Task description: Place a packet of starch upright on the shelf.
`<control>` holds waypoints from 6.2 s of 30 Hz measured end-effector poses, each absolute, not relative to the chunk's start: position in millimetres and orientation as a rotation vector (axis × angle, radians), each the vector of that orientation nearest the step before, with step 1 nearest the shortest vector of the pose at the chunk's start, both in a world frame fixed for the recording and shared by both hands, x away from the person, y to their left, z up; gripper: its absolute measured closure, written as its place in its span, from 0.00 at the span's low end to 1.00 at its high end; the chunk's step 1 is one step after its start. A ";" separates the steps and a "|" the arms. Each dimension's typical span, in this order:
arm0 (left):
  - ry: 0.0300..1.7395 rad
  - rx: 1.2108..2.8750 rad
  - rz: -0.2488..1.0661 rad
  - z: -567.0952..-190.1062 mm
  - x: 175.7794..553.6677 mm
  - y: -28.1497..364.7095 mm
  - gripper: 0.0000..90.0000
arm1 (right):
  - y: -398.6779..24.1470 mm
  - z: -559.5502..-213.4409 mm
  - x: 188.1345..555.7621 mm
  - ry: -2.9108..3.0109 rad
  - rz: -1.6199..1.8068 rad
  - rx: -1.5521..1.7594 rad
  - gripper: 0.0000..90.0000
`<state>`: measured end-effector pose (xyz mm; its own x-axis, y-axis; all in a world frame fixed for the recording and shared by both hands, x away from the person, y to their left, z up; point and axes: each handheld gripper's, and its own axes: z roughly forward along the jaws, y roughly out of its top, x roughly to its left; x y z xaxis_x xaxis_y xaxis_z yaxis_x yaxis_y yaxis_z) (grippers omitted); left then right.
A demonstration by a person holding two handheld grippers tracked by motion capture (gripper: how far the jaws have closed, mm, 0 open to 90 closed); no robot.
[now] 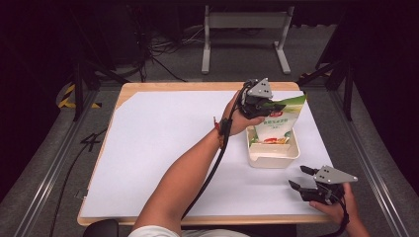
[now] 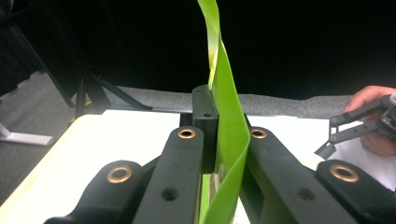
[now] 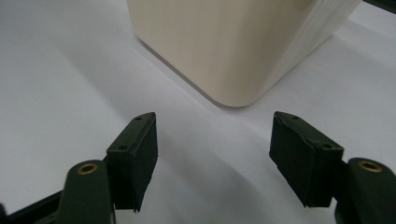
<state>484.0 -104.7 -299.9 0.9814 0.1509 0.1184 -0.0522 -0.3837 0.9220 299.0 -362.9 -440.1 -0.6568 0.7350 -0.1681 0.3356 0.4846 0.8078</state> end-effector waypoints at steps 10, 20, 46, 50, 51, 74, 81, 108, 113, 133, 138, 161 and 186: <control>0.083 2.008 0.234 -308.5 485.7 -103.3 0.99 | -362.8 -440.3 299.3 2.234 1.058 0.884 0.35; 0.087 2.045 0.208 -318.2 486.9 -105.7 0.99 | -362.7 -440.1 299.4 2.233 1.058 0.881 0.35; 0.052 2.245 0.167 -326.7 486.3 -107.8 0.94 | -362.4 -441.2 299.7 2.239 1.051 0.887 0.35; 0.044 2.261 0.187 -323.7 484.2 -106.7 0.94 | -361.6 -441.3 300.0 2.243 1.050 0.877 0.35; 0.044 2.267 0.194 -323.0 483.9 -106.3 0.93 | -361.6 -441.4 299.9 2.244 1.048 0.876 0.35; 0.113 2.294 0.334 -309.5 476.1 -92.0 0.51 | -361.5 -441.4 299.2 2.244 1.042 0.878 0.35; 0.160 2.270 0.358 -304.0 476.3 -79.4 0.40 | -362.2 -440.7 299.0 2.233 1.044 0.882 0.35; 0.161 2.339 0.517 -303.9 456.3 -35.0 0.17 | -362.5 -439.8 298.4 2.228 1.047 0.884 0.35; 0.153 2.351 0.535 -310.7 450.5 -24.1 0.14 | -362.3 -439.9 298.9 2.229 1.046 0.882 0.35; 0.152 2.372 0.593 -339.1 422.3 24.9 0.12 | -362.5 -439.2 299.0 2.207 1.043 0.897 0.30; 0.180 2.378 0.602 -347.6 416.6 41.5 0.12 | -362.9 -438.9 299.1 2.196 1.041 0.906 0.28; 0.362 2.344 0.645 -378.9 398.4 118.5 0.11 | -361.5 -438.5 299.4 2.185 1.016 0.898 0.26; 0.628 2.323 0.618 -429.2 390.0 212.4 0.11 | -362.6 -439.7 302.8 2.165 0.993 0.921 0.21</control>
